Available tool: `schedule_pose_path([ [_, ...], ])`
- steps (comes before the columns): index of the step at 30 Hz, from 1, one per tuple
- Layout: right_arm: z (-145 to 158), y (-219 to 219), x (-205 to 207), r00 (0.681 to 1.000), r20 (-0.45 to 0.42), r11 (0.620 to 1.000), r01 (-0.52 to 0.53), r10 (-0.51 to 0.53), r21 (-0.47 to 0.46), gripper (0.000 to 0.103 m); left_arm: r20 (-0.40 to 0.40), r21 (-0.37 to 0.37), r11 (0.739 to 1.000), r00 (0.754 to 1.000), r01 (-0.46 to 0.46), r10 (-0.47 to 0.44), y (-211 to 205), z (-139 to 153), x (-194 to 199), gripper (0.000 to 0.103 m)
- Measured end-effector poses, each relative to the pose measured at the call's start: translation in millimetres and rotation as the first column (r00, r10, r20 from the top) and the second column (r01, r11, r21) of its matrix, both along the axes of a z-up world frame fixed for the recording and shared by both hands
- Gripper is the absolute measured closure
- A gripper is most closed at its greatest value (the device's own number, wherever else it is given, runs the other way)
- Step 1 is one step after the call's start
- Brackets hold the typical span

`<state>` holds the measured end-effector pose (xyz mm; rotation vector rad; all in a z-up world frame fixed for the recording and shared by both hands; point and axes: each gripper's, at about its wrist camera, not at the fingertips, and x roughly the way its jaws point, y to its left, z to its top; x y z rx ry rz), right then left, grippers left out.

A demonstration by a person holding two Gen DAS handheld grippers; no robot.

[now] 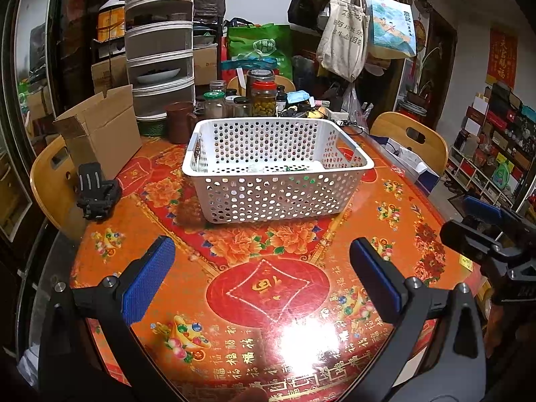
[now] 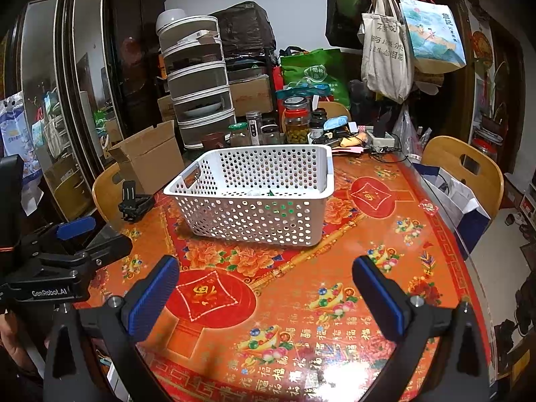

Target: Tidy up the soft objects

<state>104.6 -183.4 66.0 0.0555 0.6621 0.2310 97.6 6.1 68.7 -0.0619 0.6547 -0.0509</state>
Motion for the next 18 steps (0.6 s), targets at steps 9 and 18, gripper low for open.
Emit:
schedule_pose_path([
  [9,0.1,0.3,-0.7,1.0,0.001,1.0,0.0,0.0,0.0,0.0,-0.001,-0.001,1.0,1.0,0.007,-0.007,-0.8,-1.2,0.6,0.0],
  [18,0.4,1.5,-1.6,1.0,0.001,1.0,-0.002,0.002,-0.001,0.0,-0.001,0.0,1.0,1.0,0.009,-0.009,-1.3,-1.0,0.3,0.0],
])
